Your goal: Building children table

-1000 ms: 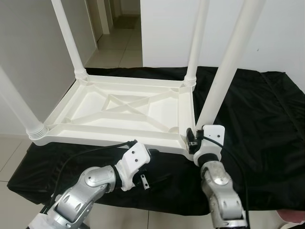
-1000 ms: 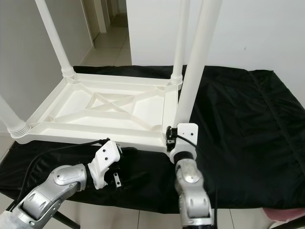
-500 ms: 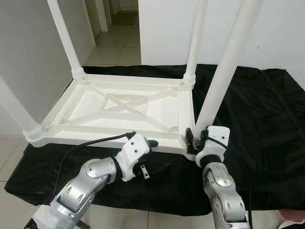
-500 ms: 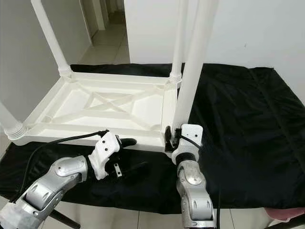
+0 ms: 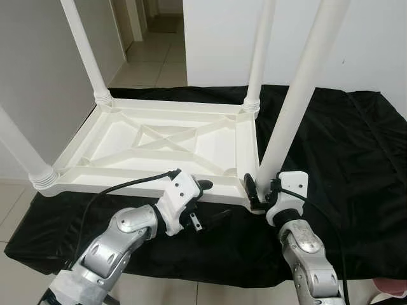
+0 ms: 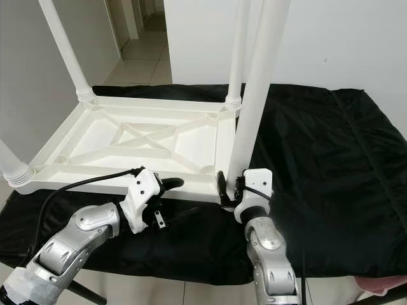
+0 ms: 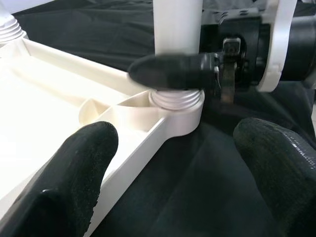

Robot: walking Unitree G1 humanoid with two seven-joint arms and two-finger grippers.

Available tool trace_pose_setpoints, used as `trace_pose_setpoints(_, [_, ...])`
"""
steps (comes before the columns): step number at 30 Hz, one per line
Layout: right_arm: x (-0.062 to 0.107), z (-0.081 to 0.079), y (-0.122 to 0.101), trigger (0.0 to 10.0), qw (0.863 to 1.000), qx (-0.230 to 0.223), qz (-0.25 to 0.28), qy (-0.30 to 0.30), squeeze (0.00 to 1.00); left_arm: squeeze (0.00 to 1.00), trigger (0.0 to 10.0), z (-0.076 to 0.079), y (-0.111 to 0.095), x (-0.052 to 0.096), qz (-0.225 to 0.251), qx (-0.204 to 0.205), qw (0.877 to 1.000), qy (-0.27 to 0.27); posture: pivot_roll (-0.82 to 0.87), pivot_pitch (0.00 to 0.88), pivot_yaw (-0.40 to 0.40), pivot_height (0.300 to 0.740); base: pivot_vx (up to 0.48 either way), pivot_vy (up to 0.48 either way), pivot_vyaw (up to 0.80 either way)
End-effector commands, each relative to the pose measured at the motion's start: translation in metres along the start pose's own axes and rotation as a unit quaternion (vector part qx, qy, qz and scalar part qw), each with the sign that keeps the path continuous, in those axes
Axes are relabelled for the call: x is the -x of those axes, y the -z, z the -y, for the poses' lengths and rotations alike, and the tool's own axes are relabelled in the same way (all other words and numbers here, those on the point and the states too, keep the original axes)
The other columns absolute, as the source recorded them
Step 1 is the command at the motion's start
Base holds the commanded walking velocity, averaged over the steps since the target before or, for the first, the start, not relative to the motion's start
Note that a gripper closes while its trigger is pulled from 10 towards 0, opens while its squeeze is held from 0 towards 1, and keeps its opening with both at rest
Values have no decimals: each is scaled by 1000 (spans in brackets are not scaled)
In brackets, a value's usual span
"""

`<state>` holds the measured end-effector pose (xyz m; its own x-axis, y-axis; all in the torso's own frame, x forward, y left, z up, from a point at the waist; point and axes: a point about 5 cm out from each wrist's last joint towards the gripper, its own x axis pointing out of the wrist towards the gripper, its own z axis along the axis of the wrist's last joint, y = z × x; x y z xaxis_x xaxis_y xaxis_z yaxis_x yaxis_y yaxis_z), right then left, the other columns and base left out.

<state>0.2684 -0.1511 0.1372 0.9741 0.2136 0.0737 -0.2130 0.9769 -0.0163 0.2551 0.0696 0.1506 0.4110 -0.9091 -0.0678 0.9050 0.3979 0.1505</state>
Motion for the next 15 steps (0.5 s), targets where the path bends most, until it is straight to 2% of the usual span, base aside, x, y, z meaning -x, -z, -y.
trace_pose_setpoints(1, [-3, 5, -2, 10000, 999, -4, 9, -35, 0, 0, 10000, 6, 4, 1, -4, 6, 1000, 9, -88, 36, 50, 740, 0, 0, 0])
trace_pose_setpoints(9, [-4, 11, 2, 10000, 989, 4, -9, -145, 0, 0, 10000, 13, 6, -1, -5, 7, 1000, 17, -91, 33, 58, 740, 0, 0, 0])
trace_pose_setpoints(12, [-7, 13, 3, 10000, 983, 33, -11, -181, 0, 0, 10000, 14, 7, -2, -4, 7, 1000, 16, -90, 30, 59, 740, 0, 0, 0])
trace_pose_setpoints(15, [-10, 15, 2, 10000, 978, 42, -10, -202, 0, 0, 10000, 14, 6, -2, -3, 5, 1000, 14, -89, 30, 57, 740, 0, 0, 0])
